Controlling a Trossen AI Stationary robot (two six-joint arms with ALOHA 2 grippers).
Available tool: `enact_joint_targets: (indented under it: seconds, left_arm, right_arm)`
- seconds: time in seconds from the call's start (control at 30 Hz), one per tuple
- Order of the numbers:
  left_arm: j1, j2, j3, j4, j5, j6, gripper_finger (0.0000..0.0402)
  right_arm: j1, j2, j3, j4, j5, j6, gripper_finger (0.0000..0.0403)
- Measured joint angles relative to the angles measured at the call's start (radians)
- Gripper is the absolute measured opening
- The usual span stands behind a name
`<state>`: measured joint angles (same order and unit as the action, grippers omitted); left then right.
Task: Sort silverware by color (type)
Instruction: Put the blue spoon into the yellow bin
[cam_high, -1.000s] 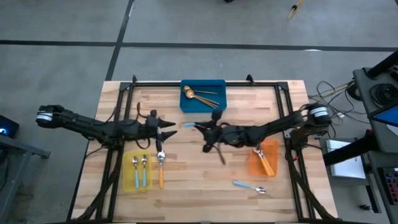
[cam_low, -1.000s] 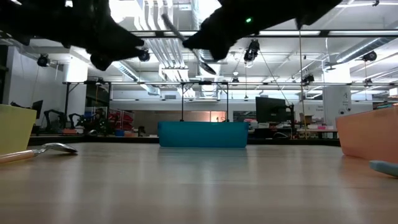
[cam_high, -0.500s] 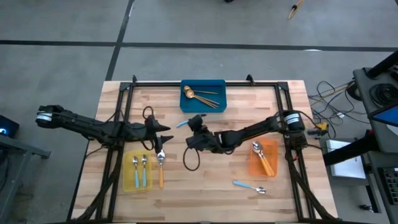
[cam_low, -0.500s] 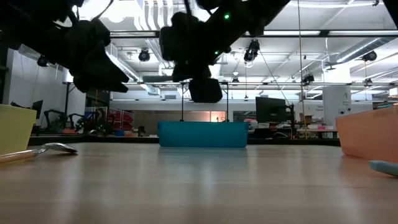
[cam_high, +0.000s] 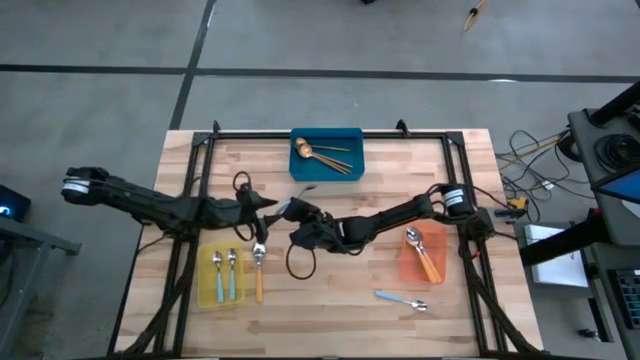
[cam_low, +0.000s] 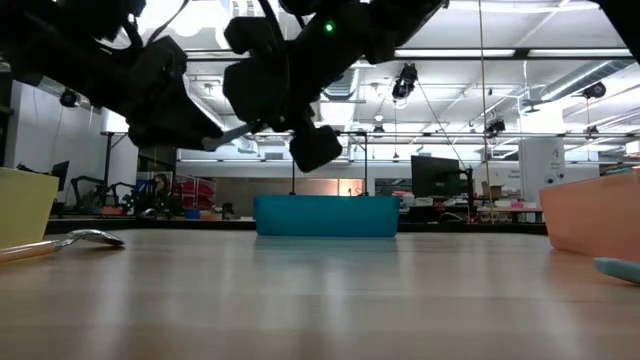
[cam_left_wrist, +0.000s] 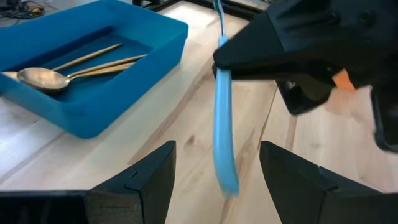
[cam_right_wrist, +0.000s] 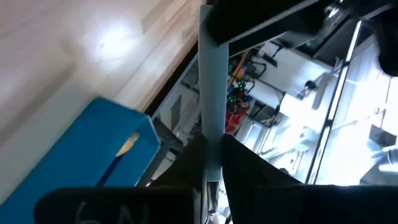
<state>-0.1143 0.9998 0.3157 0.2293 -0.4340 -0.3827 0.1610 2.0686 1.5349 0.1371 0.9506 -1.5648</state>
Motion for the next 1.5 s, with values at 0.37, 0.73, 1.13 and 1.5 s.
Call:
enact_joint_targets:
  seconds: [0.37,0.73,1.13,1.5]
  left_arm:
    - [0.000,0.192,0.000,0.189,-0.003,0.007,0.0192]
    - [0.000,0.256,0.000,0.256,-0.002,-0.005,0.0052]
    - [0.000,0.256,0.000,0.282,-0.002,-0.020,0.0008]
    - [0.000,0.254,0.000,0.307,-0.010,-0.014,0.0008]
  right_arm:
    - [0.018,0.001,0.016,-0.010,-0.036,-0.007,0.0022]
    - [0.018,0.001,0.016,-0.049,-0.037,-0.011,0.0022]
    - [0.018,-0.002,0.016,-0.048,-0.046,0.060,0.0064]
    - [0.025,-0.056,0.015,-0.056,0.015,0.096,0.0126]
